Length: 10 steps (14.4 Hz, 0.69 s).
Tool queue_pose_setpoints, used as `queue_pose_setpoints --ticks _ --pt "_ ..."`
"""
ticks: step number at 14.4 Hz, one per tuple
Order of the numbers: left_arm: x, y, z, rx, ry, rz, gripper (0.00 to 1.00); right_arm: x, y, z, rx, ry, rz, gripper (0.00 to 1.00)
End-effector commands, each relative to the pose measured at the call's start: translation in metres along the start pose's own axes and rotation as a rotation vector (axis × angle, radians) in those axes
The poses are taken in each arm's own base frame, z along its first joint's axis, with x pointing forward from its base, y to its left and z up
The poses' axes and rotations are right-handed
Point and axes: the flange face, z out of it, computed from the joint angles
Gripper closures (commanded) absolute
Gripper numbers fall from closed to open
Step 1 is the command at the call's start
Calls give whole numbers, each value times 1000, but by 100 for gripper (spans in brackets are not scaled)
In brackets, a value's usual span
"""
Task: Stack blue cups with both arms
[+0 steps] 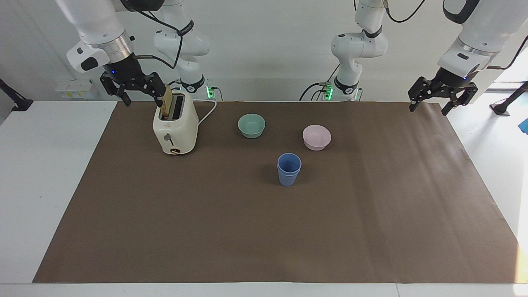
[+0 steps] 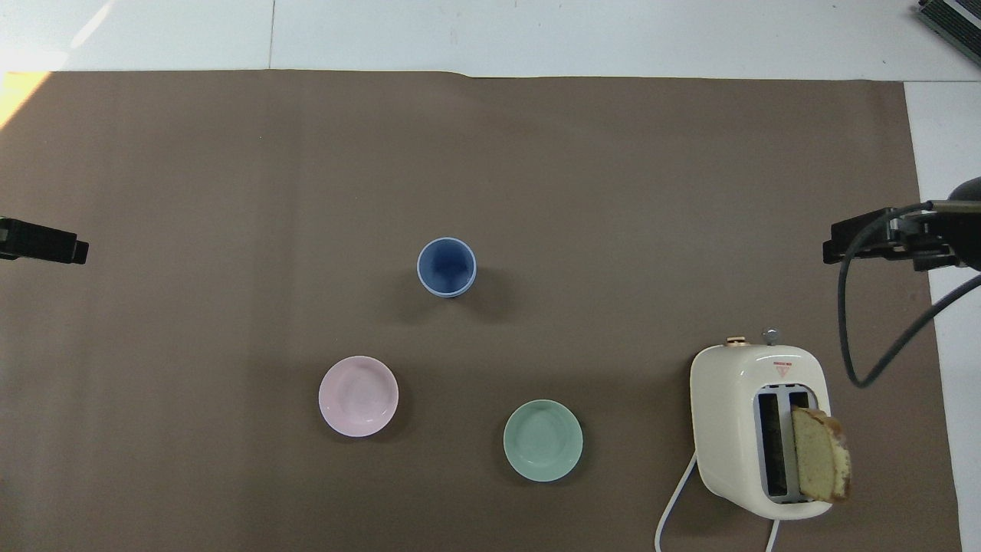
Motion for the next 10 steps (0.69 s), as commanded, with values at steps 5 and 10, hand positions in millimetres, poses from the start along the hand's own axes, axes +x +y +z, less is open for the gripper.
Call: queue_pose_setpoints --ticks 5,10 --pt "-2 4 -7 14 6 -7 0 -10 5 1 -12 4 -26 0" --pt "-2 5 -6 15 4 7 0 -10 9 1 -34 6 -102 0"
